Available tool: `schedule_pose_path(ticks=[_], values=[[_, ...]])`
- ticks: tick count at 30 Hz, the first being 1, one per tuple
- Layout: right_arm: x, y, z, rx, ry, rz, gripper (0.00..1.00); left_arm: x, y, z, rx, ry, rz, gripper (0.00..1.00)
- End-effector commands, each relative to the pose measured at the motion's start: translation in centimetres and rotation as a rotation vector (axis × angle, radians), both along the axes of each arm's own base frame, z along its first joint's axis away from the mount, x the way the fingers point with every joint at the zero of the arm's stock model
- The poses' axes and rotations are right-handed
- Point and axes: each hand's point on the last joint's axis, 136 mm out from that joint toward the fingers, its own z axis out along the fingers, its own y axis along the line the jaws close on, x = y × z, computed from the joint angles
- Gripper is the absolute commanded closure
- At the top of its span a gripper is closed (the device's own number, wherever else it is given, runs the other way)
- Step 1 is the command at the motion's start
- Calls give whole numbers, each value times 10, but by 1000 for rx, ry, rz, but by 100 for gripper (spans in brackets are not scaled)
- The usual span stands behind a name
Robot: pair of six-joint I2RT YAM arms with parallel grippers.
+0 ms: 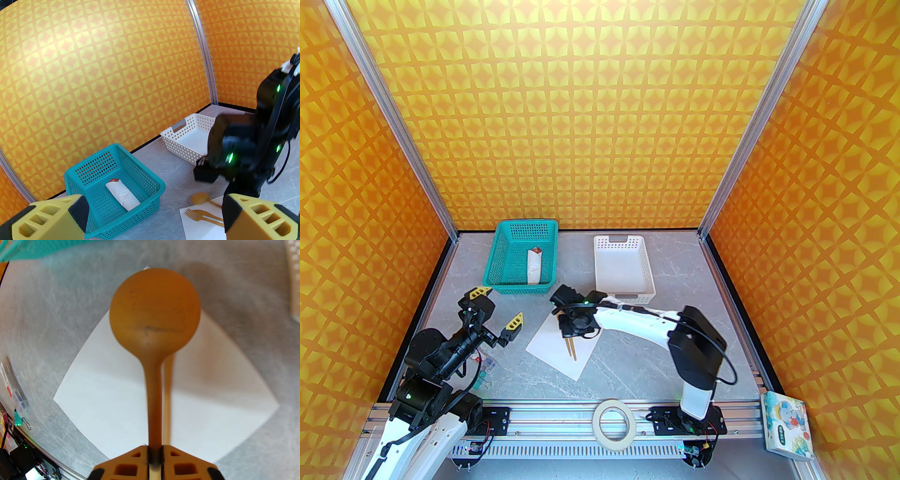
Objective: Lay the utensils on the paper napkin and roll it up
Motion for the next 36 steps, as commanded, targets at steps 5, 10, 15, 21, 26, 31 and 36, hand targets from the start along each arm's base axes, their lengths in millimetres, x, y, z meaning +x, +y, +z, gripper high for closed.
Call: schedule_pose_path(ticks=[5,10,15,21,26,31,36], values=[[-4,21,-13,17,27,11,86,-3,0,0,9,-2,-9,1],[-6,26,-19,14,36,21,86,-3,0,-1,11,1,-8,1],[-8,28,-24,7,43,27,86,-3,0,-1,10,1,-9,1],[-8,31,-28,-2,42,34,85,-3,0,-2,11,4,-9,1],[-6,31,-32,-15,41,34,85,-3,0,-2,12,6,-9,1],[-5,32,-36,-27,44,36,85,-4,0,-2,12,5,-9,1],[-4,28,-40,-55,41,43,85,-4,0,-3,12,6,-9,1]])
